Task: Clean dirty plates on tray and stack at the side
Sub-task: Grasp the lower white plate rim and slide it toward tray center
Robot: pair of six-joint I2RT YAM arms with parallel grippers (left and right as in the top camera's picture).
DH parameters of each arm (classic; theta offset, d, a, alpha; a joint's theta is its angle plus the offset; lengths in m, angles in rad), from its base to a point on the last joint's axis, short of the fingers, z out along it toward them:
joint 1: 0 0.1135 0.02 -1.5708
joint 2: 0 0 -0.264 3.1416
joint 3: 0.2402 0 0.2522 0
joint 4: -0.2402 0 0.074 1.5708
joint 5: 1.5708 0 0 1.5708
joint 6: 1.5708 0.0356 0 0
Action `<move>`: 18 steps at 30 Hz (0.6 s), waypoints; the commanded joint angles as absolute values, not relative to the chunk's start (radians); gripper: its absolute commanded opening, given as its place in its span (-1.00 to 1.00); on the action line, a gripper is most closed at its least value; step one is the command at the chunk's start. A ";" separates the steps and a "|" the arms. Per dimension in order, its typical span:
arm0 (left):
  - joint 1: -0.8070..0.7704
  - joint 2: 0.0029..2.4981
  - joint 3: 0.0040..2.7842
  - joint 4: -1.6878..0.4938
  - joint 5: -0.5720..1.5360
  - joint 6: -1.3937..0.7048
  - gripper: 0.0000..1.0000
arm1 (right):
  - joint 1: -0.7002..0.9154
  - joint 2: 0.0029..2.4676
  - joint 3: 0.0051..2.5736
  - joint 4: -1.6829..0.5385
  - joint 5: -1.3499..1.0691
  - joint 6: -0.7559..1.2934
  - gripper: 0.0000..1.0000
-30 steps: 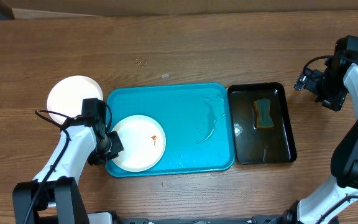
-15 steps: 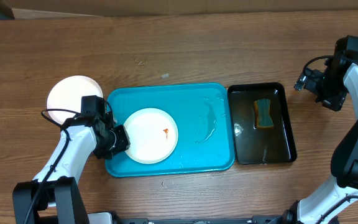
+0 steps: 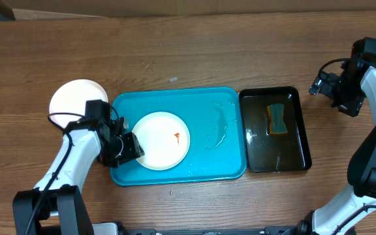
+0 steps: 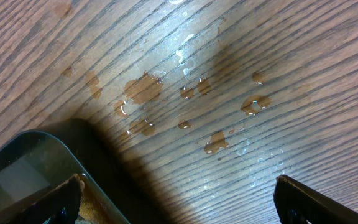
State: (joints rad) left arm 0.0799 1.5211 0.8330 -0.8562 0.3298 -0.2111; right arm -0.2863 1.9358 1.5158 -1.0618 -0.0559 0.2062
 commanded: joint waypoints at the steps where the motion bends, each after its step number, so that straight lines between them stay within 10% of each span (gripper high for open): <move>1: 0.077 1.525 0.936 -0.892 0.299 -0.163 -0.07 | -0.283 1.925 1.526 -1.056 -0.061 0.210 1.00; 18: 0.031 1.531 0.887 -0.755 0.176 -0.172 -0.36 | -0.283 1.925 1.526 -1.056 -0.061 0.210 1.00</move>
